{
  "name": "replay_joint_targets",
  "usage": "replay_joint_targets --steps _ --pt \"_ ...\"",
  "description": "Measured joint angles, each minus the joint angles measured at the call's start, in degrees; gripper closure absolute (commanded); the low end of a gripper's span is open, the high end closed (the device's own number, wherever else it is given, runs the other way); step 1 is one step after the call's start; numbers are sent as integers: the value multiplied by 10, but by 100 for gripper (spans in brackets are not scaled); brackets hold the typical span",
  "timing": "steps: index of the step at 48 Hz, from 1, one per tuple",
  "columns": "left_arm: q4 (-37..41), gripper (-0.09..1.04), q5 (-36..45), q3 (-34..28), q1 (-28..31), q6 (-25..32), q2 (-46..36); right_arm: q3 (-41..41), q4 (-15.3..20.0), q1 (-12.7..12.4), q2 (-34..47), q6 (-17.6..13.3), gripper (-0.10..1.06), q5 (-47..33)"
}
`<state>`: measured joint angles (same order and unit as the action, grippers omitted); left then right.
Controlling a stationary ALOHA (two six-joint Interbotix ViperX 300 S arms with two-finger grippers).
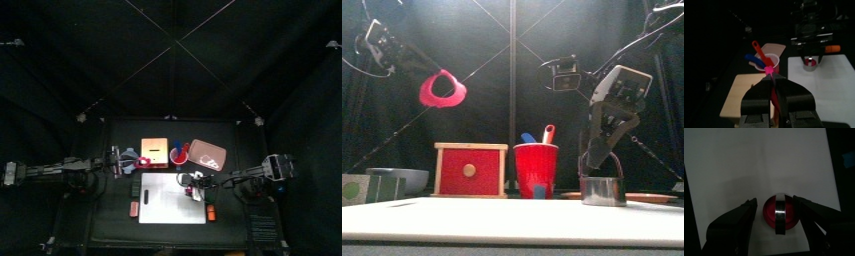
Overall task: Get the cutter from the drawer then cut the dough then place the extra dough in the bowl
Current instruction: Place the extra dough in the bowl
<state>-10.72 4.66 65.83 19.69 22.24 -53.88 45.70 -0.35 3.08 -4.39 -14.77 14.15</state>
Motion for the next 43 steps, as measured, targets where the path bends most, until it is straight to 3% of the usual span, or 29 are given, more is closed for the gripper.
replay_joint_targets --steps 13,31,43 --pt "2 49 88 18 49 0 -4 2 -2 0 0 0 6 0" --pt "2 48 95 69 68 0 2 2 -4 0 -1 0 6 -1" --pt "2 46 85 72 81 0 52 0 -4 -1 0 0 6 -1"
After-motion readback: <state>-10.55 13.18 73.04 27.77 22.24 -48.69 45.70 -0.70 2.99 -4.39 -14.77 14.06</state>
